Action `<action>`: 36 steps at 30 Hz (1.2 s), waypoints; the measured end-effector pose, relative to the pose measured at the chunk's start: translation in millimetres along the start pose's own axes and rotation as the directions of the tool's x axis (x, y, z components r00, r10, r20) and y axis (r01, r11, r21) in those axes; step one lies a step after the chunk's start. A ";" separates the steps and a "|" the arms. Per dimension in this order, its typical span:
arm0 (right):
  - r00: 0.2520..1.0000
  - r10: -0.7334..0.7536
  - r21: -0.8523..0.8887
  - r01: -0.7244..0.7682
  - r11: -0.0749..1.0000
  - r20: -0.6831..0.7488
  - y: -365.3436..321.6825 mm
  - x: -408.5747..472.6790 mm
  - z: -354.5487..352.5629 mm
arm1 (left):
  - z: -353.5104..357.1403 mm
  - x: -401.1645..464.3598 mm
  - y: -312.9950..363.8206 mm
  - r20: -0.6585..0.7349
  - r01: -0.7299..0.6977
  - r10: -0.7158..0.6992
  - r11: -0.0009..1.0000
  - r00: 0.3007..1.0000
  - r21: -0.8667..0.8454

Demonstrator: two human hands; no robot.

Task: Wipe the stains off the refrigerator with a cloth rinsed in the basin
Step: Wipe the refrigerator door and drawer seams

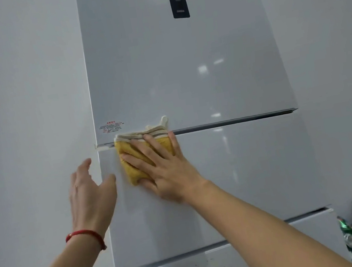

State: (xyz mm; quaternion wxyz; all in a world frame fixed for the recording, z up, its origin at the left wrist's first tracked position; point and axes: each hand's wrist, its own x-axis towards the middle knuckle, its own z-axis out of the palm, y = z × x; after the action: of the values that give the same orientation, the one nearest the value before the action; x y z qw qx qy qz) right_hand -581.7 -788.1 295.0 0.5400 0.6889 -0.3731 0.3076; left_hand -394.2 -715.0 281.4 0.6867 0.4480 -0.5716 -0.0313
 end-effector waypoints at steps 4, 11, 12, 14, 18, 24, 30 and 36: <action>0.977 0.204 0.033 -0.202 0.979 -0.059 60.4 -59.1 1.7 | 9.7 58.8 6.0 0.123 0.052 -0.049 0.998 0.991 -0.027; 0.862 0.489 0.048 -0.499 0.865 0.136 98.0 -101.1 -3.3 | 9.4 101.0 19.5 0.156 0.248 -0.214 0.936 0.964 -0.249; 0.858 0.493 0.065 -0.505 0.860 0.146 97.1 -99.0 -3.9 | 5.4 100.9 20.1 0.169 0.258 -0.220 0.933 0.961 -0.252; 0.865 0.481 0.076 -0.494 0.866 0.139 102.5 -100.4 -7.5 | 6.3 105.4 16.1 0.163 0.255 -0.222 0.941 0.961 -0.222; 0.894 0.441 0.124 -0.448 0.885 0.082 101.3 -106.2 -3.4 | 7.2 96.2 20.8 0.103 0.208 -0.192 0.962 0.976 -0.177; 0.866 0.497 0.346 -0.454 0.821 -0.044 80.8 -104.6 0.4 | -11.0 92.8 20.2 0.091 0.077 -0.064 0.987 0.994 -0.144; 0.827 0.353 0.383 -0.184 0.905 -0.438 -8.7 -35.8 -39.2 | -20.5 79.3 26.9 0.057 0.004 0.003 0.992 0.998 -0.129; 0.859 0.244 0.229 -0.153 0.961 -0.450 -67.7 72.4 -28.8 | -20.9 79.6 26.7 0.045 -0.014 0.021 0.987 0.999 -0.163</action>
State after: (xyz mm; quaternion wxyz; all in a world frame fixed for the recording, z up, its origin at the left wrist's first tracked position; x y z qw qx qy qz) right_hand -486.5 -763.8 326.6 0.5137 0.5974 -0.2685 0.5541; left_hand -362.3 -731.2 360.2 0.7077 0.3847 -0.5869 -0.0822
